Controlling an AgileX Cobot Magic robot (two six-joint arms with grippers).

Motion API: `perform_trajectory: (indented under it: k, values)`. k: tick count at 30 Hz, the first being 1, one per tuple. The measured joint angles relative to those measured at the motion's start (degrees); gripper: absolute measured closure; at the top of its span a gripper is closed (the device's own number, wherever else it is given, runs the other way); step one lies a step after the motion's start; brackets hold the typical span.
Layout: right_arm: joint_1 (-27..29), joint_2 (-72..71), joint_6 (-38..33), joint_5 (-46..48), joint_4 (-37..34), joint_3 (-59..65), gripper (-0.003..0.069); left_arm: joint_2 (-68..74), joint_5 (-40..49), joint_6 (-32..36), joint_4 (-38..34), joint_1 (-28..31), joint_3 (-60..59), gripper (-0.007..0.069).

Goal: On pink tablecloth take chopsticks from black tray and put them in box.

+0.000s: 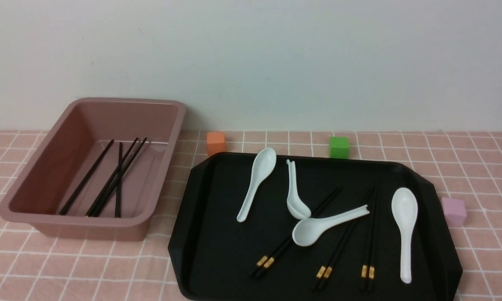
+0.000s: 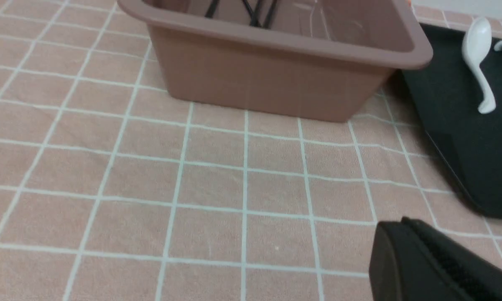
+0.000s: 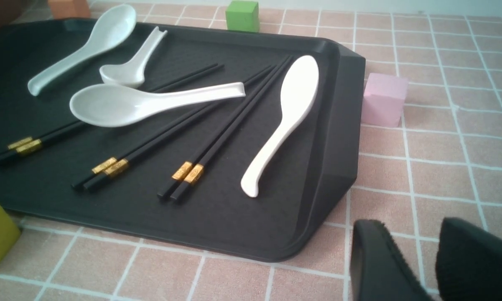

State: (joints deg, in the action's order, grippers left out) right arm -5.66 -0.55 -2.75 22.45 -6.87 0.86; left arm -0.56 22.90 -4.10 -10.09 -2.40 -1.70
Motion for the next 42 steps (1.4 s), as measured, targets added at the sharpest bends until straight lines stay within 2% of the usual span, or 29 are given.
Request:
perform_trajectory:
  k: [7, 16, 42]
  values:
    - [0.0, 0.0, 0.0, 0.0, 0.0, 0.0, 0.0419, 0.0, -0.04, -2.36, -0.13, 0.0, 0.0, 0.0638]
    - [0.0, 0.0, 0.0, 0.0, 0.0, 0.0, 0.0419, 0.0, -0.11, -2.88, 4.57, 0.0, 0.0, 0.0638]
    - [0.0, 0.0, 0.0, 0.0, 0.0, 0.0, 0.0419, 0.0, -0.17, -2.88, 4.76, 0.0, 0.0, 0.0629]
